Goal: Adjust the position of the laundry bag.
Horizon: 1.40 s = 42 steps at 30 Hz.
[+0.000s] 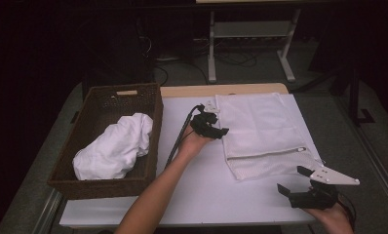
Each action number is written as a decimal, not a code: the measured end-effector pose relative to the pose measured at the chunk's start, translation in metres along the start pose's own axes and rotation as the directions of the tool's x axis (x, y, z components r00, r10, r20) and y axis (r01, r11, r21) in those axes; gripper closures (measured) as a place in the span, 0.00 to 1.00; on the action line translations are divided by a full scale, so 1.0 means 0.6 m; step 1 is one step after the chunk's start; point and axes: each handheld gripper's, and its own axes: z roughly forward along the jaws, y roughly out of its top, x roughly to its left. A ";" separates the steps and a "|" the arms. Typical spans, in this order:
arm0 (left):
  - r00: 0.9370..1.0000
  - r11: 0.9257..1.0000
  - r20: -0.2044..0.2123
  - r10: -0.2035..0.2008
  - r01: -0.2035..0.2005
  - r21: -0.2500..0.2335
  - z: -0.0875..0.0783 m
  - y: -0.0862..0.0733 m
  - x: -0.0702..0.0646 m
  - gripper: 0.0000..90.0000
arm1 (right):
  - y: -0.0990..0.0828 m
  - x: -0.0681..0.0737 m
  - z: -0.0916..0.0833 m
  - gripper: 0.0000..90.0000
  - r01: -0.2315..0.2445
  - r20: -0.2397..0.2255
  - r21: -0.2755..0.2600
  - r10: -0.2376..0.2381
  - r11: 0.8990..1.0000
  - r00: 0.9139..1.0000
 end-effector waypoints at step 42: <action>0.997 0.985 -0.060 -0.058 0.067 0.157 0.066 -0.011 -0.001 0.72 | 0.000 0.000 0.001 0.03 0.001 -0.004 -0.002 -0.001 1.000 1.000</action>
